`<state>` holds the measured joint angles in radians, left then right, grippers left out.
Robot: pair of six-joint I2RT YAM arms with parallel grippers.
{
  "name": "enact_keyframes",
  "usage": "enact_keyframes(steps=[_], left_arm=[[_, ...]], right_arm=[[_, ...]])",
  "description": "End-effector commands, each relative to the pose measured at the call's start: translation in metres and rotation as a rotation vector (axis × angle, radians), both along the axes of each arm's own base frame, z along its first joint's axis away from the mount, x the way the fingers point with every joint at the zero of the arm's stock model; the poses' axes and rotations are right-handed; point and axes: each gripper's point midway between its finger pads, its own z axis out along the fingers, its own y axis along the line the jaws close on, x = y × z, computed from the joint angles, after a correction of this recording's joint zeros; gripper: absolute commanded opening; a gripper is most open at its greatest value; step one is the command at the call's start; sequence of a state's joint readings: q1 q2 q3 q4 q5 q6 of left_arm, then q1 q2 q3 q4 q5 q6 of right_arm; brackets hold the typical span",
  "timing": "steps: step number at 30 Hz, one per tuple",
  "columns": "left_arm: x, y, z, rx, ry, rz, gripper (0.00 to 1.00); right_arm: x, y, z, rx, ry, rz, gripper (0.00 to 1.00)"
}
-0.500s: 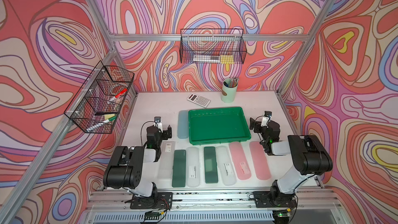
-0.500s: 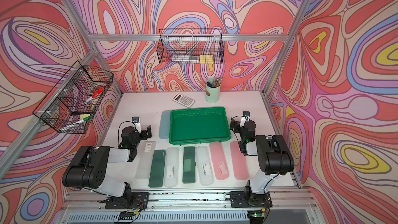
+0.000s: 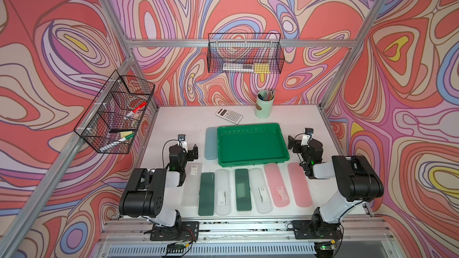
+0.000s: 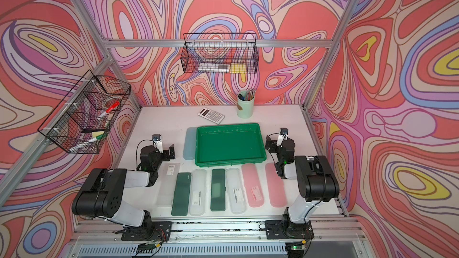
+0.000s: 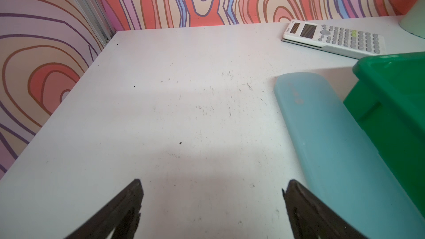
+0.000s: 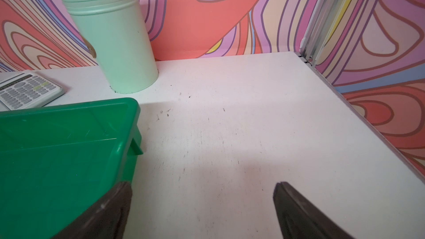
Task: Put the pencil case into the storage box
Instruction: Pick up the pencil case from the center of the board.
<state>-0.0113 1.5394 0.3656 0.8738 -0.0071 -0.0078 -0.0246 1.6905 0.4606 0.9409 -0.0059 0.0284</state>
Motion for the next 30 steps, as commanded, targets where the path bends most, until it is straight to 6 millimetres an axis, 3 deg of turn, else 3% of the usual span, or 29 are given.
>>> enact_keyframes(steps=[1, 12, 15, 19, 21, 24, 30], left_arm=[[0.005, 0.004, 0.006, -0.004, -0.013, 0.018, 0.99], [0.004, 0.001, 0.007, -0.005, -0.018, -0.002, 0.99], [0.002, 0.003, 0.018, 0.015, -0.022, 0.021, 0.99], [-0.009, 0.029, 0.045, 0.014, 0.049, 0.243, 0.96], [-0.013, 0.038, 0.065, -0.099, 0.078, 0.362, 0.99], [-0.017, 0.015, 0.079, -0.245, 0.139, 0.285, 0.99], [-0.038, -0.017, 0.073, -0.363, 0.341, 0.242, 0.99]], right_arm=[[0.004, 0.002, 0.003, -0.003, -0.006, 0.009, 0.98], [0.003, 0.002, 0.004, -0.006, -0.010, 0.005, 0.98], [0.007, -0.011, 0.015, -0.002, 0.021, -0.070, 0.98], [0.009, -0.036, 0.028, 0.047, 0.193, -0.254, 0.98], [0.001, -0.049, 0.028, 0.067, 0.281, -0.361, 0.98], [-0.023, -0.059, 0.037, 0.118, 0.342, -0.466, 0.98], [-0.071, -0.019, 0.056, 0.332, 0.427, -0.329, 0.97]])
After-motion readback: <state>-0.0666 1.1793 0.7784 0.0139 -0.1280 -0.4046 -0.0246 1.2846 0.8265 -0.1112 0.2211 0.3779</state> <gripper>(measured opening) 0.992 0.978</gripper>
